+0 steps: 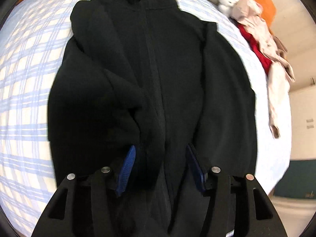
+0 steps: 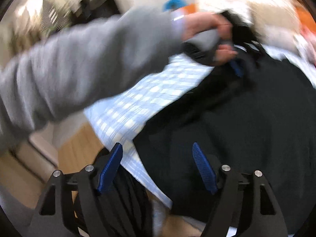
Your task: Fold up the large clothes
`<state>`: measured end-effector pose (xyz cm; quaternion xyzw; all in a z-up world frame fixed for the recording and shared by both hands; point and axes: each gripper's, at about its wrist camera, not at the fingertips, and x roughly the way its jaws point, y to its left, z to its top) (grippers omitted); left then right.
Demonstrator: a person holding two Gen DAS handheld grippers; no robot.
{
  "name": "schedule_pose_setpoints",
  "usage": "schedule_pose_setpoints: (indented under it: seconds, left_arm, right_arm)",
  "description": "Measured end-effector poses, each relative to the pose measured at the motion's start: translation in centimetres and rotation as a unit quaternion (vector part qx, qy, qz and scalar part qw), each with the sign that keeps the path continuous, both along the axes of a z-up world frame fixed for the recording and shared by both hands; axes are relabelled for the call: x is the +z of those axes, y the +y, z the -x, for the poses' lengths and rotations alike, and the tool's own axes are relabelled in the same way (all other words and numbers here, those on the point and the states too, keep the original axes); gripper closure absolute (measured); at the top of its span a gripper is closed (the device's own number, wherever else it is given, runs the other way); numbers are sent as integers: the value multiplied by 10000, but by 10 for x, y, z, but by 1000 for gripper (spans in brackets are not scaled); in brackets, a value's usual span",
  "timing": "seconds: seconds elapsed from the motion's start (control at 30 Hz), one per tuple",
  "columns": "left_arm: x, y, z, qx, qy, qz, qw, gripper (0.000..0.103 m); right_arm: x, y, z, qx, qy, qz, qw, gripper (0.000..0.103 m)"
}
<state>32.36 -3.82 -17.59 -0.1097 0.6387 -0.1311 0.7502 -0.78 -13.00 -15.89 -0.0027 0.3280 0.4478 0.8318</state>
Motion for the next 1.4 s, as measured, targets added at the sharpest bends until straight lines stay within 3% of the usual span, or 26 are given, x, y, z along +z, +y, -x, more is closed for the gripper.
schedule_pose_setpoints:
  seconds: [0.13,0.23,0.37,0.53,0.6,0.63,0.7,0.77,0.8,0.9,1.0,1.13,1.3,1.4]
  left_arm:
    - [42,30,25,-108,-481,110,9987,30]
    - [54,60,36,-40,-575,214,9981,28]
    - [48,91,43,39,-662,144,9977,29]
    - [18,112,35,362,-426,454,9974,28]
    - [8,116,32,426,-375,438,9974,28]
    - [5,118,30,460,-354,447,9973,29]
    - [-1,125,27,521,-355,504,9967,28]
    - [-1,133,23,592,-453,490,9960,29]
    - [0,138,21,648,-514,474,9954,29]
    - [2,151,11,876,-613,642,9922,29]
    - [8,157,0,1027,-805,941,9870,28]
    - [13,133,-21,898,-911,923,9875,28]
    - [11,92,-42,678,-922,1003,9884,29]
    - [8,65,-47,347,-875,755,9927,34]
  right_arm:
    - [-1,57,7,346,-429,610,9966,31]
    - [-19,104,20,375,-985,1214,9870,33]
    - [-63,150,27,339,-1471,2110,9657,39]
    - [-92,178,27,139,-1960,2774,9405,45]
    - [-100,181,30,271,-2092,2886,9339,70]
    - [-103,181,29,355,-2002,2867,9362,71]
    - [-97,172,26,404,-1851,2743,9428,89]
    - [-84,159,12,421,-1406,2291,9623,98]
    - [-70,146,7,420,-1056,1848,9762,98]
    - [-38,114,-1,493,-361,805,9949,98]
    - [-16,80,-8,413,-29,92,9991,98]
    - [-12,47,-18,326,457,-416,9976,98]
    - [-21,38,-16,372,707,-614,9949,100]
    - [-27,43,-17,459,798,-642,9937,100]
